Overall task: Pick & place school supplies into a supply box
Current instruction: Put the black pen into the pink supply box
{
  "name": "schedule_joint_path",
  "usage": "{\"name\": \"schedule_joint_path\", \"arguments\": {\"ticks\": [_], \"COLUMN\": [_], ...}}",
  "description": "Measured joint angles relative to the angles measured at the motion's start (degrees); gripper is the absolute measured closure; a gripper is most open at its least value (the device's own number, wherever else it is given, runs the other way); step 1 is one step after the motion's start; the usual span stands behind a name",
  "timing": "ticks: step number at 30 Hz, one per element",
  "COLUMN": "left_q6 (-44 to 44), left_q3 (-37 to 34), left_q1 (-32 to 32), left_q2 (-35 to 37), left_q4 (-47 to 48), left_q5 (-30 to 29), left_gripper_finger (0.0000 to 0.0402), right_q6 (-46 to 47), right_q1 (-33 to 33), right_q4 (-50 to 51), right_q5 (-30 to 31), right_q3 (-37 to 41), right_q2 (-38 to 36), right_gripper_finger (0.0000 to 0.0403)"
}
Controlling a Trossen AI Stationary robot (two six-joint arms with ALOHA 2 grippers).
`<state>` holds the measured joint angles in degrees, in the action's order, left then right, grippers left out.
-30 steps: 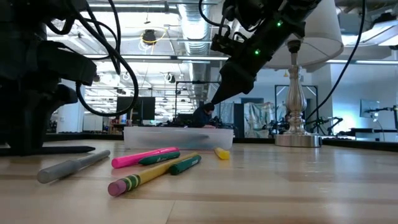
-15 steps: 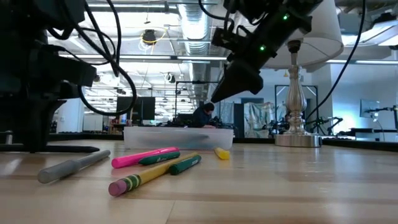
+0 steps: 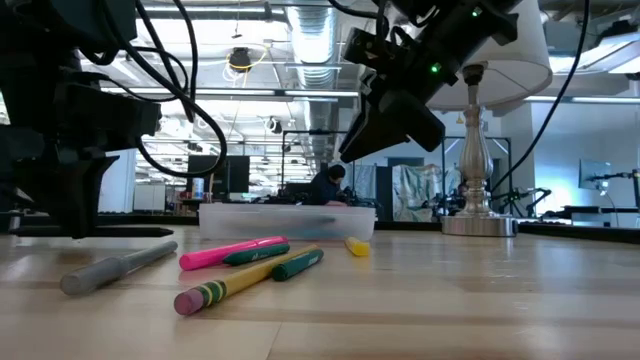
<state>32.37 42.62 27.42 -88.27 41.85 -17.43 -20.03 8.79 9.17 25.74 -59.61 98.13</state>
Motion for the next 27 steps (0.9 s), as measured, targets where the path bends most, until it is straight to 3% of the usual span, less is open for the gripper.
{"name": "schedule_joint_path", "arguments": {"ticks": [6,16,23,27], "left_q6": [-2.1,-15.2,-28.5,-30.6], "left_q3": [3.1,9.1,9.2,9.2], "left_q1": [0.0,-4.3,-13.8,-19.1], "left_q2": [0.0,0.0,0.1,0.1], "left_q4": [2.2,0.5,-11.9,-17.4], "left_q5": [-4.0,-18.3,-16.8,-15.7], "left_gripper_finger": [0.0369,0.0368,0.0368,0.0368], "right_q6": [0.4,0.5,0.5,0.7], "right_q1": [0.0,0.2,0.2,0.2], "right_q4": [1.5,1.8,2.8,2.9], "right_q5": [0.5,2.9,2.9,2.9], "right_q3": [0.0,0.0,0.0,0.0], "right_q2": [0.0,0.0,0.0,0.0], "right_gripper_finger": [0.0297,0.0297,0.0297,0.0297]}}
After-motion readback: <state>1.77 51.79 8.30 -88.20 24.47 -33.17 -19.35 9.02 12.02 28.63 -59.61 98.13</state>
